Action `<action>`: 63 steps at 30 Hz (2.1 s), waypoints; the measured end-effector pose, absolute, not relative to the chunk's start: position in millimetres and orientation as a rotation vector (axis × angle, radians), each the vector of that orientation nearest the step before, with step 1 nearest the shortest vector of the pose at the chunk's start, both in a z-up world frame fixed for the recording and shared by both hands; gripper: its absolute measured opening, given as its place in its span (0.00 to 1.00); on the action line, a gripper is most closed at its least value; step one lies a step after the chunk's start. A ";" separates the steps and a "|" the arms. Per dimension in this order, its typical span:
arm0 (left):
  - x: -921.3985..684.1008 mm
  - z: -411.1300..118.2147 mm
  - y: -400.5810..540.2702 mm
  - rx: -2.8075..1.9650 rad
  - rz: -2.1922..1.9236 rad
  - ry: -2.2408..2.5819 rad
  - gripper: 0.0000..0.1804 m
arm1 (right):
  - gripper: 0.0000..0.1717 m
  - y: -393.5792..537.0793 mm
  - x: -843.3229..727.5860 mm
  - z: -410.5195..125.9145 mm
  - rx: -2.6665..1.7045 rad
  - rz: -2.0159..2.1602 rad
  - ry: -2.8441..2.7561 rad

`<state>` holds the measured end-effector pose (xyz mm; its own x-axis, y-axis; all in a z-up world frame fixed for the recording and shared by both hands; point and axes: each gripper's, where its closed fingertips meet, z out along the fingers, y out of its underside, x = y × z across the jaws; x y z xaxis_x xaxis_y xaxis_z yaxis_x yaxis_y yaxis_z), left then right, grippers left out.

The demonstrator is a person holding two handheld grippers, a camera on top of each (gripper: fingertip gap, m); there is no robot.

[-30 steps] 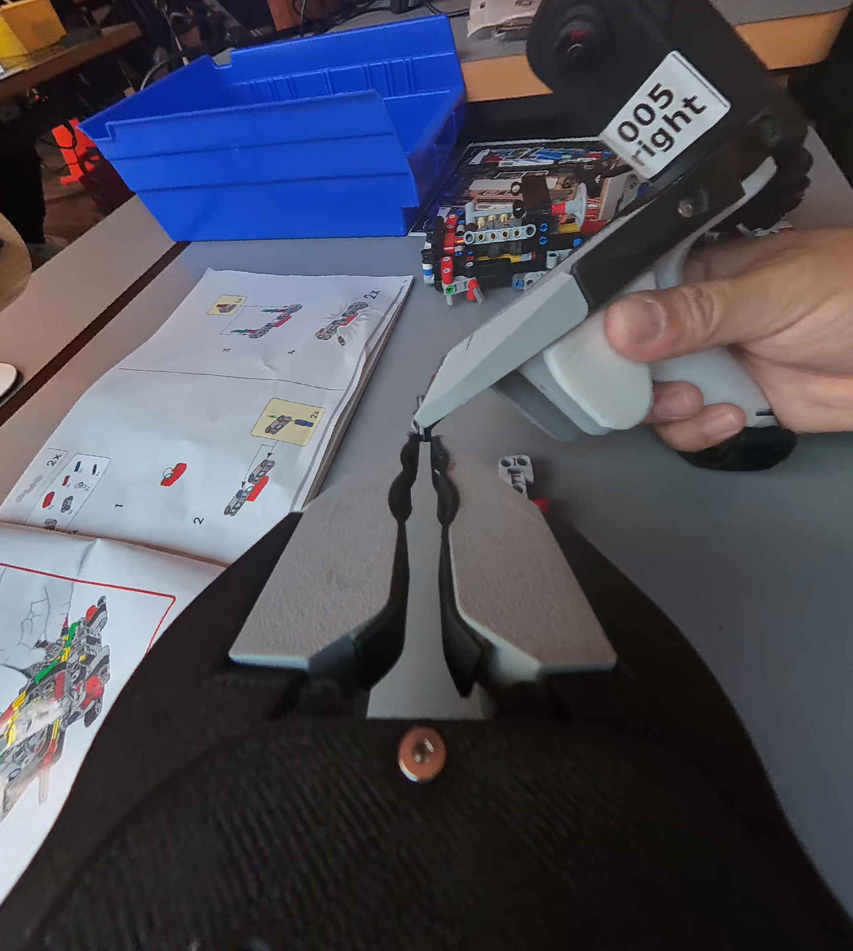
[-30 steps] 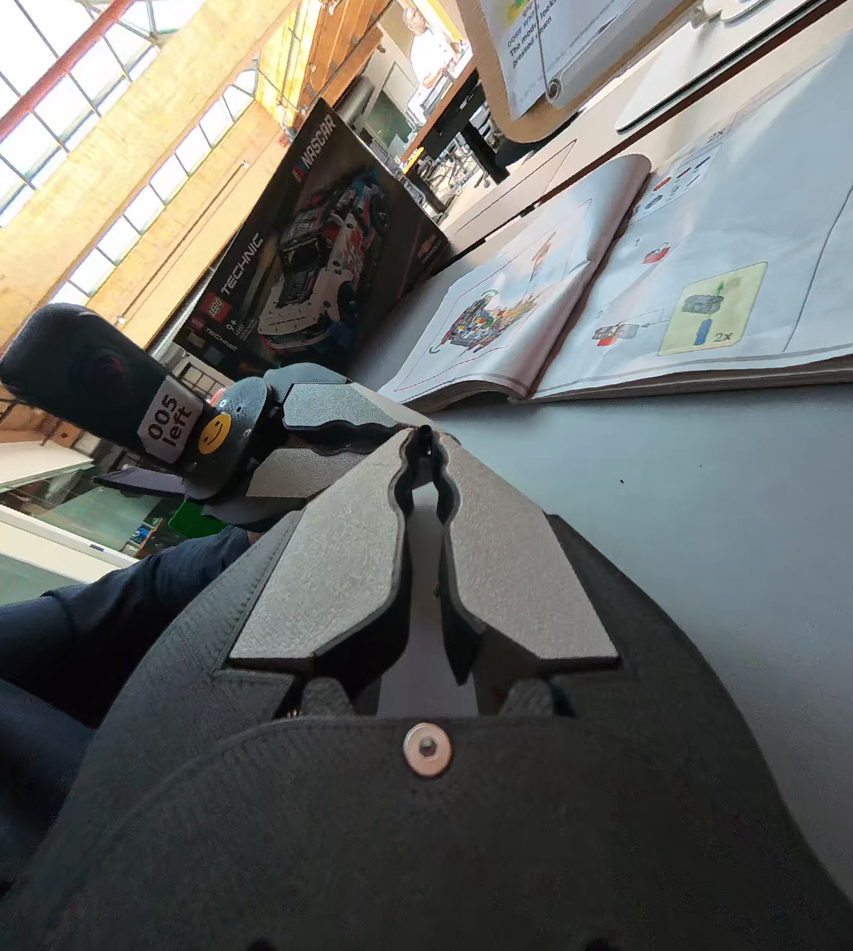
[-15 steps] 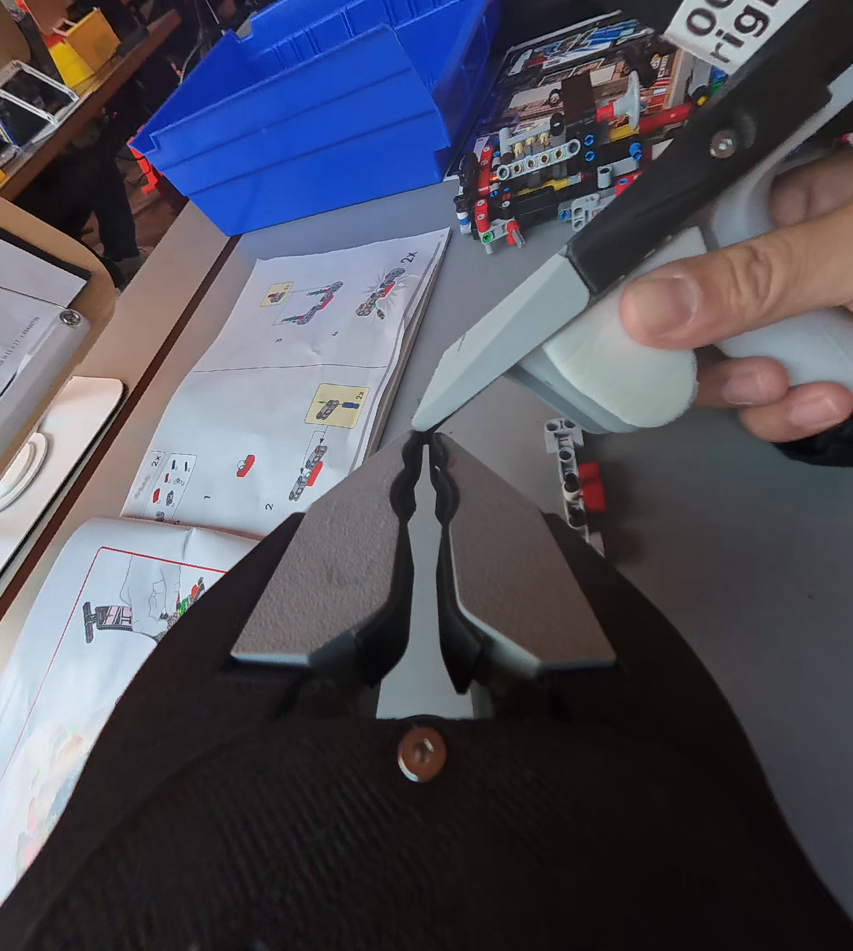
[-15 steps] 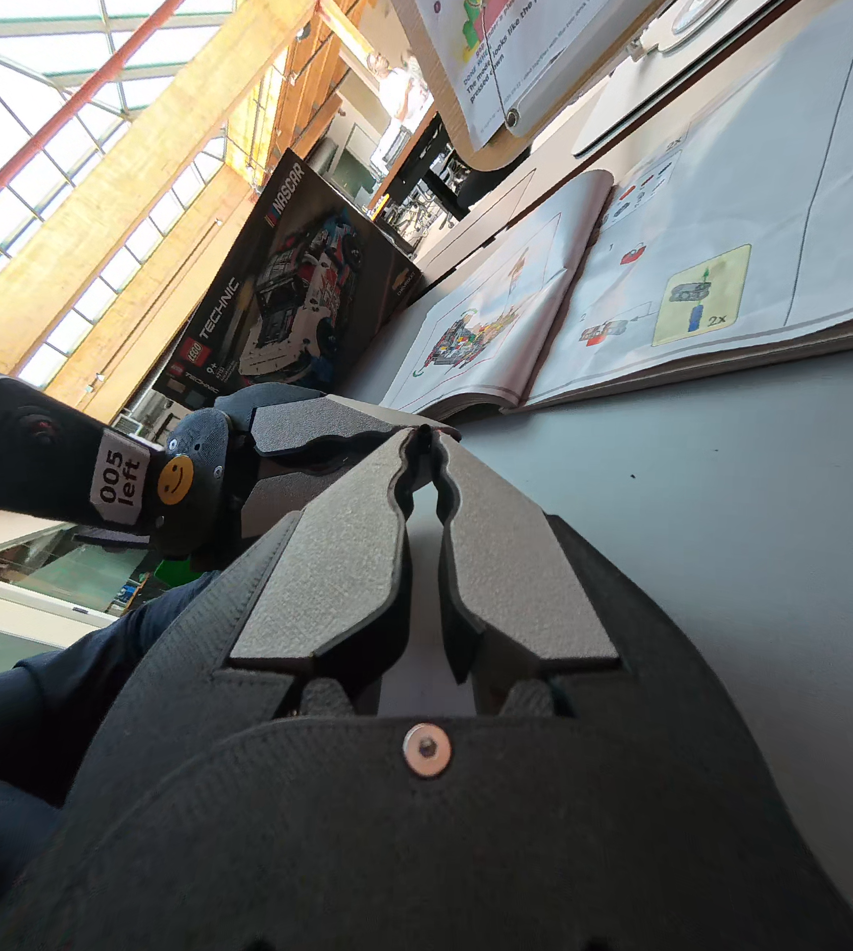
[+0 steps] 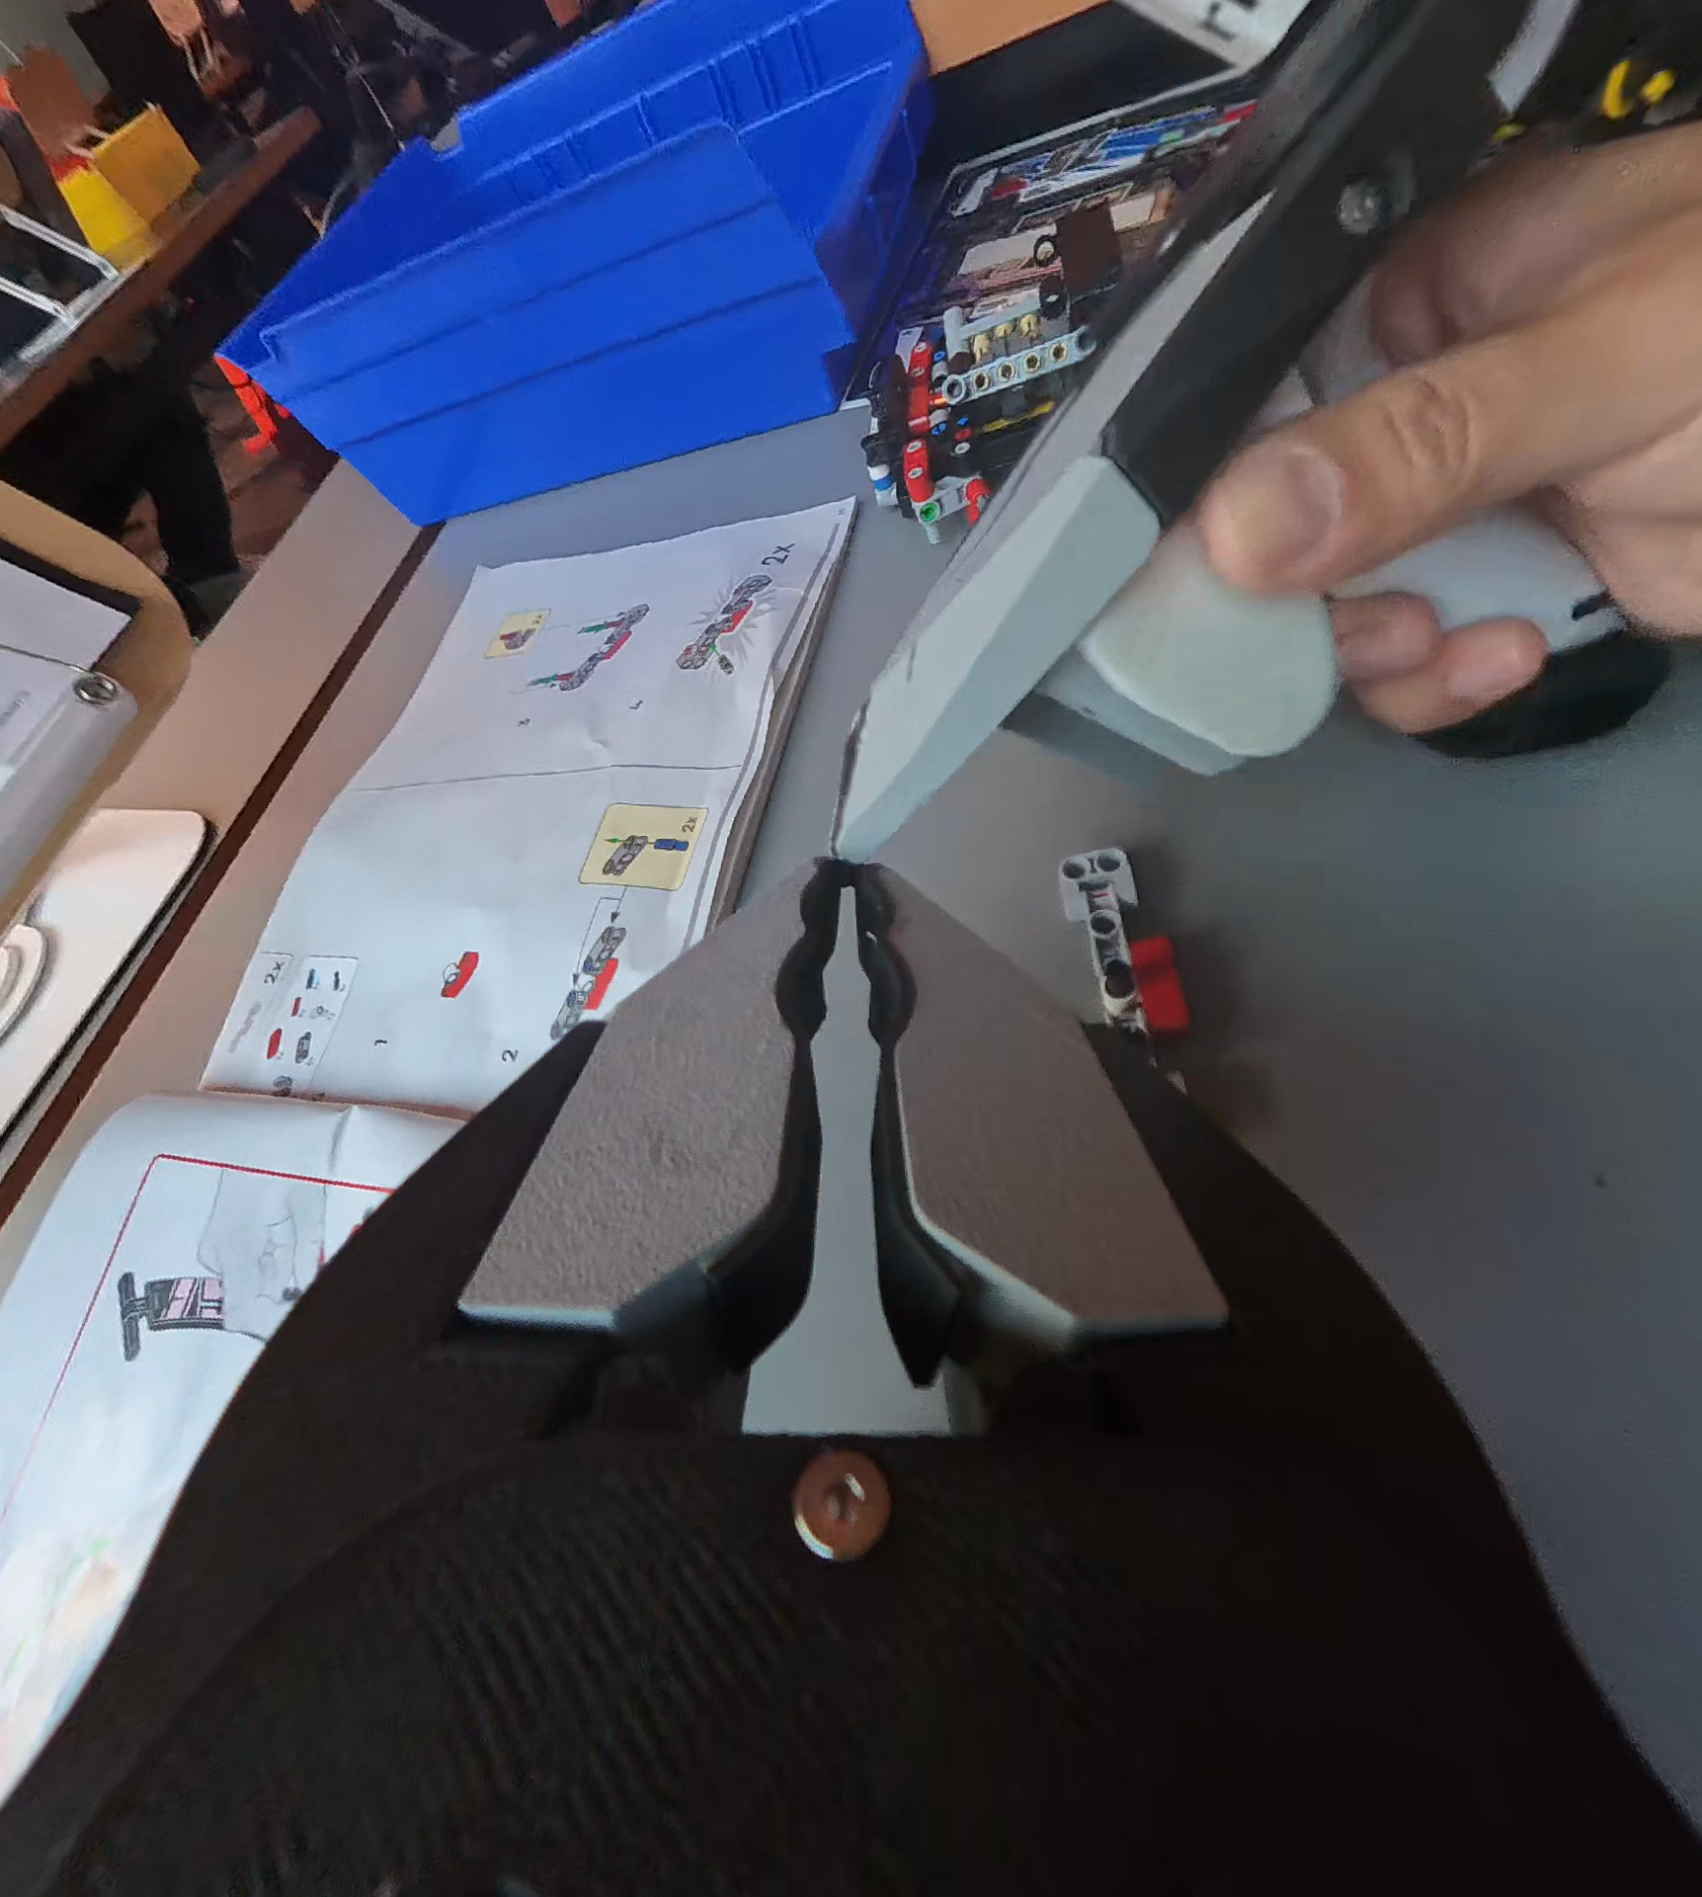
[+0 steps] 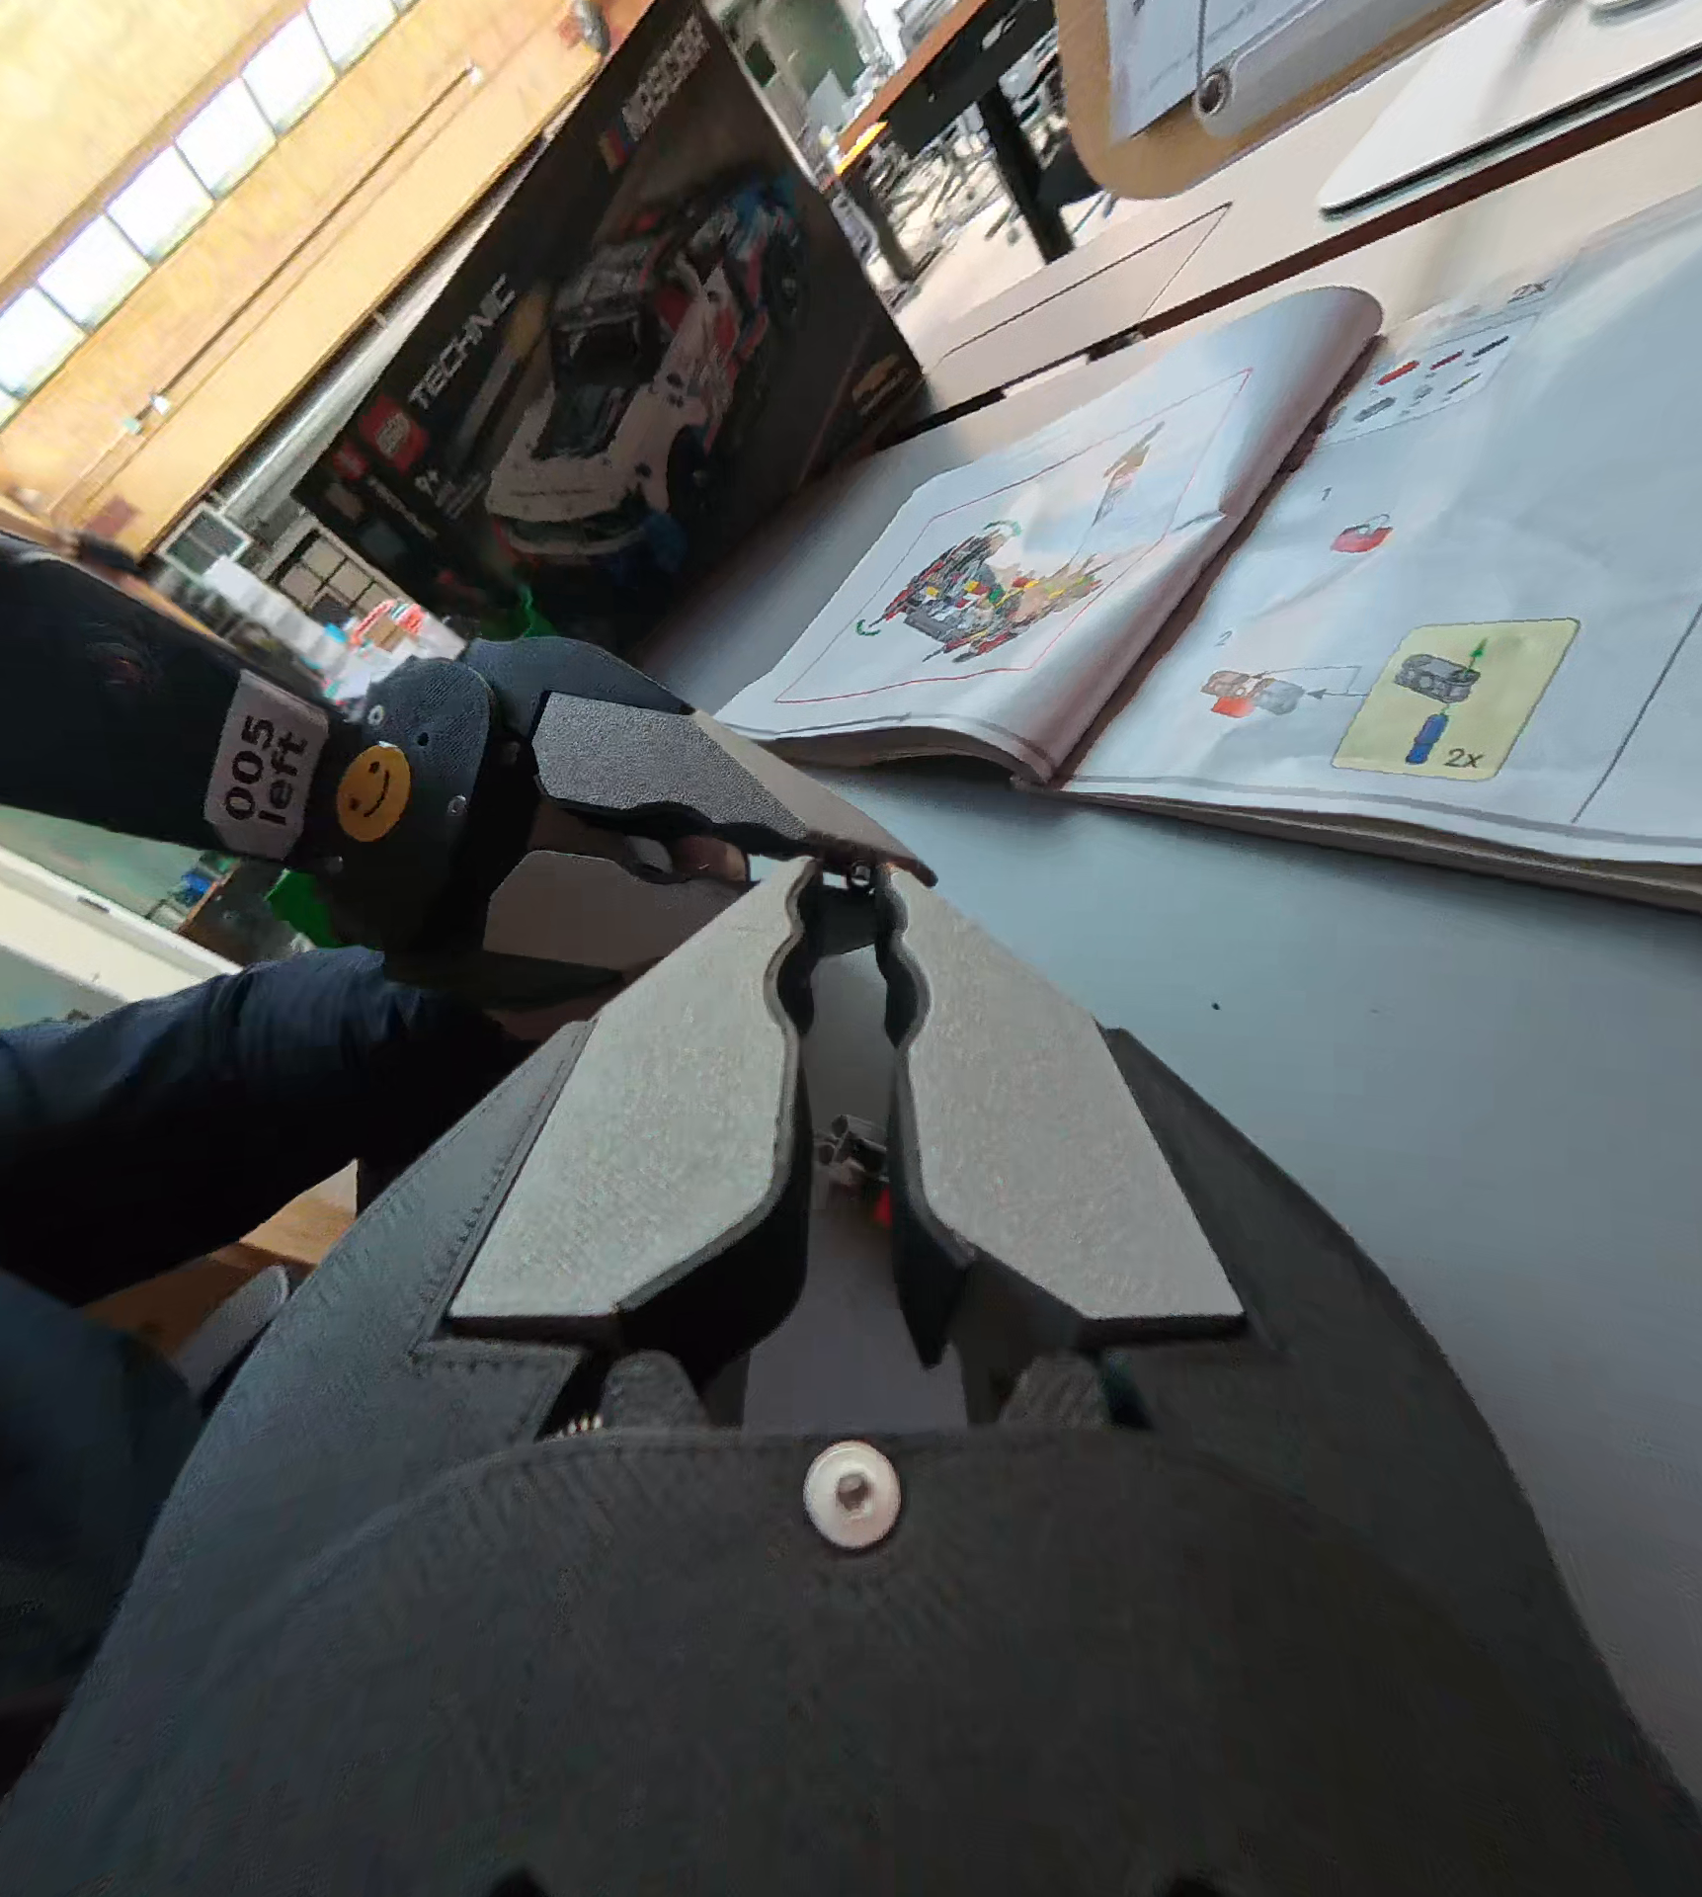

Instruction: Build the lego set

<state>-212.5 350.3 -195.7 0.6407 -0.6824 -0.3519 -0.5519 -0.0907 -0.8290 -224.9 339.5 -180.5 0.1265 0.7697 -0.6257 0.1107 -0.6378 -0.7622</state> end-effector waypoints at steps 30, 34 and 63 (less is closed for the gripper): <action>-203.8 -197.8 343.8 -1.760 -0.327 0.988 0.01 | 0.01 335.9 -217.7 -184.9 -1.750 1.218 -1.471; -192.7 -215.5 324.4 -1.890 -0.531 1.077 0.16 | 0.01 331.6 -194.2 -201.6 -1.608 0.803 -1.878; -188.1 -248.9 312.6 -2.000 -0.745 1.420 0.07 | 0.01 319.7 -181.6 -238.9 -0.942 0.154 -2.651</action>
<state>-188.1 312.6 -248.9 0.2811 -0.9528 0.1144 -0.6352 -0.2742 -0.7220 -181.6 319.7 -238.9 -0.7301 0.6302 0.2640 0.5955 0.7764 -0.2066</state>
